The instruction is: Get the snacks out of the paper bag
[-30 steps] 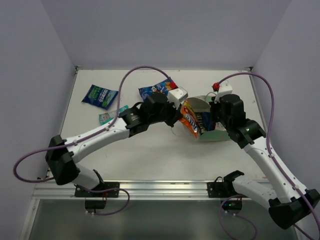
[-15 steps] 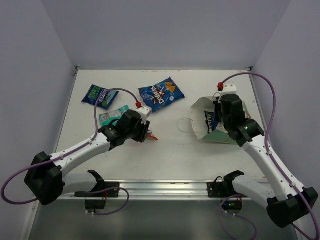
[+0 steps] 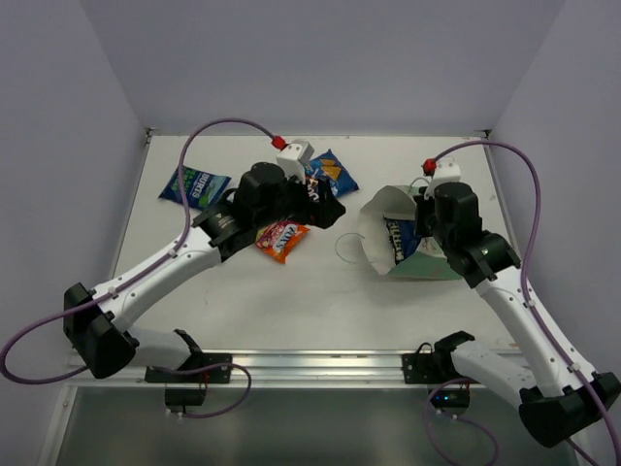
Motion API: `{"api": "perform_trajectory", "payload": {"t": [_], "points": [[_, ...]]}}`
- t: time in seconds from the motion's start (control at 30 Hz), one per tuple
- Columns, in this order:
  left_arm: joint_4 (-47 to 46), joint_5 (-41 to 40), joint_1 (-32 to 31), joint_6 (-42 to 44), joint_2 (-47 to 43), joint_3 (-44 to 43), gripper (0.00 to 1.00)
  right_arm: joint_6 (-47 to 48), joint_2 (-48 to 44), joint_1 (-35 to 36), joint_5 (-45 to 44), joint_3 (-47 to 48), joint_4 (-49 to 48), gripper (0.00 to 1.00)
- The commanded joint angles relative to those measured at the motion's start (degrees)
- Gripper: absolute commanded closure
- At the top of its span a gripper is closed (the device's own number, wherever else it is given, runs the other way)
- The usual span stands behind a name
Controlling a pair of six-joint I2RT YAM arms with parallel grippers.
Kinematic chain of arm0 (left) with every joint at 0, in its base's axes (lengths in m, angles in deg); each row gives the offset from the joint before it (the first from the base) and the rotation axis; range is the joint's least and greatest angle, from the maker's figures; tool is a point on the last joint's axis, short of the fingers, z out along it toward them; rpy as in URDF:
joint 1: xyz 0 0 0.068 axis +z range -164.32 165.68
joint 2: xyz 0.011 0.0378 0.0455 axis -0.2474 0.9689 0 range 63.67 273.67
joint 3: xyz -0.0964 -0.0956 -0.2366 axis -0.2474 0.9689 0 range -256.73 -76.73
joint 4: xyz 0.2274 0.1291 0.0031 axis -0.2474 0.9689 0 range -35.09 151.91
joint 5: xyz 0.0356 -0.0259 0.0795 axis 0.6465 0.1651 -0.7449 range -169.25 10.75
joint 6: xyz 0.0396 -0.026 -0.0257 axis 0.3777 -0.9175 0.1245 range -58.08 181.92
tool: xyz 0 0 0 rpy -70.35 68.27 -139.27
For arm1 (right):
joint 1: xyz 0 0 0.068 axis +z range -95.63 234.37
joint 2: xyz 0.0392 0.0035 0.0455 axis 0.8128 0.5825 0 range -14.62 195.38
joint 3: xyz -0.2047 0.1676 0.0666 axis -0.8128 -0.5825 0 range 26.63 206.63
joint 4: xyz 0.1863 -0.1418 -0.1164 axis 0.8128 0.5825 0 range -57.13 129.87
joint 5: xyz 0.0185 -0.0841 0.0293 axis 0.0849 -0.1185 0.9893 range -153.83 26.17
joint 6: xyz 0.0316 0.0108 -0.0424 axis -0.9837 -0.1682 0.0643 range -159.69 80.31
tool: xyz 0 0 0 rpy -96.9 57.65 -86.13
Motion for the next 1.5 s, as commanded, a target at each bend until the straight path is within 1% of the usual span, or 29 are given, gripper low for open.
{"api": "perform_trajectory", "payload": {"t": [0.0, 0.03, 0.17, 0.23, 0.43, 0.5, 0.63, 0.83, 0.9, 0.93, 1.13, 1.3, 1.43, 1.47], "points": [[-2.5, 1.8, -4.1, -7.4, 5.9, -6.2, 0.03, -1.3, -1.4, -0.1, 1.4, 4.8, -0.6, 1.0], [-2.6, 1.7, -4.8, -8.0, 9.0, -7.7, 0.04, -1.7, -1.5, -0.2, 1.1, 5.1, -0.5, 1.0], [-3.2, 2.6, -8.0, -11.4, 16.1, -13.3, 0.09, -3.9, -1.5, -0.2, 1.6, 7.0, -0.5, 1.0], [-4.3, 2.9, -9.1, -13.5, 19.0, -15.9, 0.13, -6.0, -1.5, -0.2, 1.9, 7.7, -0.2, 1.0], [-5.3, 0.6, -11.3, -15.5, 24.4, -20.6, 0.18, -9.6, -0.5, -0.2, 2.1, 6.9, -0.4, 1.0], [-5.6, -0.6, -11.5, -16.4, 25.6, -21.5, 0.22, -10.6, -0.4, -0.2, 2.8, 6.3, -1.0, 1.0], [-6.4, -2.2, -12.1, -17.8, 28.2, -22.8, 0.26, -11.9, -0.4, -0.2, 3.4, 4.7, -2.4, 1.0], [-5.5, -3.2, -12.1, -18.4, 33.9, -25.8, 0.26, -12.4, -0.3, -0.1, 5.1, 3.7, -4.1, 1.0], [-4.2, -3.3, -12.2, -19.0, 35.7, -26.8, 0.24, -12.4, -0.3, -0.1, 5.3, 3.7, -4.1, 1.0], [-3.9, -4.9, -12.2, -18.9, 36.3, -26.9, 0.23, -12.4, -0.4, -0.1, 5.4, 3.6, -4.3, 1.0], [-2.4, -7.7, -12.2, -18.6, 38.1, -27.1, 0.2, -12.4, -0.8, -0.2, 5.8, 3.6, -4.4, 1.0], [-2.5, -6.5, -12.1, -18.6, 40.3, -28.9, 0.2, -12.3, -0.7, -0.2, 6.5, 3.7, -4.3, 1.0], [-4.1, -5.2, -12.3, -19.4, 41.6, -29.4, 0.28, -12.3, -0.3, -0.2, 7.3, 3.8, -4.6, 1.0], [-4.5, -4.9, -12.3, -19.7, 41.8, -29.3, 0.37, -12.4, -0.3, -0.1, 7.7, 3.8, -4.7, 1.0]]}}
